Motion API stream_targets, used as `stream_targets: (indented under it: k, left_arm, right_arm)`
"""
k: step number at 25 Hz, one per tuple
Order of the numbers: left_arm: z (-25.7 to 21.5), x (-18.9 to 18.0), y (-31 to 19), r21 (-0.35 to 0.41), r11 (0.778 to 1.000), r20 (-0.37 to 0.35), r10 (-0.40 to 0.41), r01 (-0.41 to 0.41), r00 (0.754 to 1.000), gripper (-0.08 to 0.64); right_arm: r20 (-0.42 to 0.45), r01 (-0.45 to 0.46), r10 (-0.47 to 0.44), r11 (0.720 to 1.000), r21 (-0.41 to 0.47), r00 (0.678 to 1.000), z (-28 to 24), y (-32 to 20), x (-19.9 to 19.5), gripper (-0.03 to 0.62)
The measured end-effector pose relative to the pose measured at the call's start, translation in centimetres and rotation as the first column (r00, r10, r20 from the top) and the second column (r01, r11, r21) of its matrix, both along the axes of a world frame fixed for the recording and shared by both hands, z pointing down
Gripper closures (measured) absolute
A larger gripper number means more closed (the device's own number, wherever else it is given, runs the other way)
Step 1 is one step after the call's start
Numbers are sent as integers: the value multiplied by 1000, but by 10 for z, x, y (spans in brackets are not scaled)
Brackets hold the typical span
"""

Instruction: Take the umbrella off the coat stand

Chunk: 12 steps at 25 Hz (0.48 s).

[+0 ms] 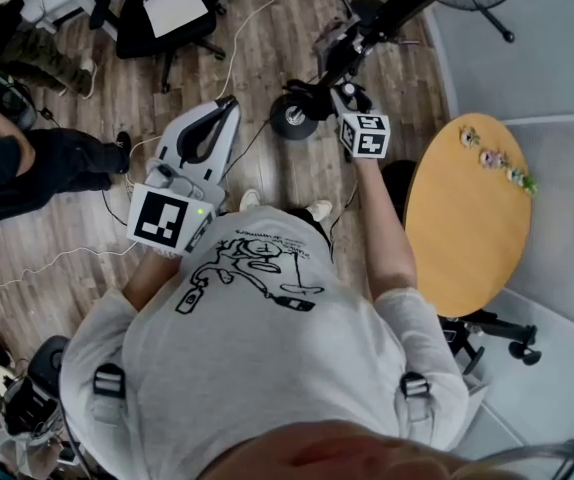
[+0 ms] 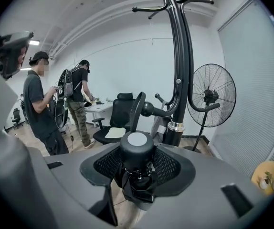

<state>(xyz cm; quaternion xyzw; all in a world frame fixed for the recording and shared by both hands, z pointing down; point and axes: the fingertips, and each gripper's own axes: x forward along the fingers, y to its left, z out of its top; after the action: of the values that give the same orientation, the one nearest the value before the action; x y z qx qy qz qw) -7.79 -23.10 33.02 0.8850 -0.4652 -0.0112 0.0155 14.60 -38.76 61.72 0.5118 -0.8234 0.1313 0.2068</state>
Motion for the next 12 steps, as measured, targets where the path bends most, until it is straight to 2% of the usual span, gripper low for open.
stream_targets:
  k: [12]
  left_arm:
    - [4,1,-1,-7,999,0,35,-35,999,552]
  right_arm:
    - [-4,-6,6,1000,10,1000,-34,32,-5,377]
